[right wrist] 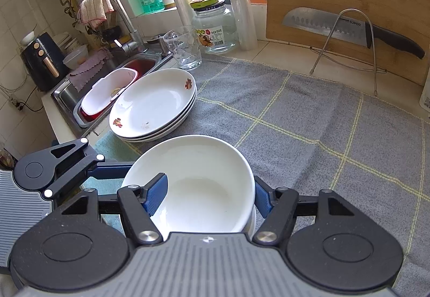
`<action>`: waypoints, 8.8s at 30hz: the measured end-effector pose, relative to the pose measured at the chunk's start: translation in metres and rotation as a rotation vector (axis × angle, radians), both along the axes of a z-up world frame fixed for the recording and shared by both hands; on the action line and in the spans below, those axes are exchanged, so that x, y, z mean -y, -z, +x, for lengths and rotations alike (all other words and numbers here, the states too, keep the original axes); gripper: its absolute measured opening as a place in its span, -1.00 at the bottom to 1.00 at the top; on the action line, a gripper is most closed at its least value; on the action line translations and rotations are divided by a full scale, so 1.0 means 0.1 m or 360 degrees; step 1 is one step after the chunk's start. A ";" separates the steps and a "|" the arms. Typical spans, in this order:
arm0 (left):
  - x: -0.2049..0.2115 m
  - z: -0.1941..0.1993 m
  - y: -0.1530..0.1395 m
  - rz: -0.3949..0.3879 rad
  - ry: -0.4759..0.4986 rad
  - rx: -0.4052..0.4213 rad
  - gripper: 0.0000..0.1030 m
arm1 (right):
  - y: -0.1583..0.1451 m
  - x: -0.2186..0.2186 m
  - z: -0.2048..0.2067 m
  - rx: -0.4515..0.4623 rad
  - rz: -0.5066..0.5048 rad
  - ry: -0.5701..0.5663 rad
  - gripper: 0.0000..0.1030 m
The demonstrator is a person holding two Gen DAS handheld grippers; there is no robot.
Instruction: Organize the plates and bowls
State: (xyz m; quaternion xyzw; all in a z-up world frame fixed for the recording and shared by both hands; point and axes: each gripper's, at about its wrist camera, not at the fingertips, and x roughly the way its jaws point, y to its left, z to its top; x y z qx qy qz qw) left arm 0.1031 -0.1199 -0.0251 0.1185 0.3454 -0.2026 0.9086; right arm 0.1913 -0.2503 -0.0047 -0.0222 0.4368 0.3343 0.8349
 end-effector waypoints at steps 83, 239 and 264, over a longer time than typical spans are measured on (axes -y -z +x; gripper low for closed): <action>-0.43 0.44 0.50 0.0269 0.0848 -0.0221 0.78 | 0.73 -0.06 -0.49 0.0270 -0.0453 -0.0486 0.99; -2.74 1.04 0.04 0.0042 0.0450 0.0180 0.95 | 0.22 -2.32 0.52 0.0331 -0.0556 -0.0589 1.00; -2.35 -0.11 -0.55 -0.0060 -0.0728 0.0025 0.98 | -0.12 -1.58 -0.73 0.0164 -0.0361 0.0748 1.00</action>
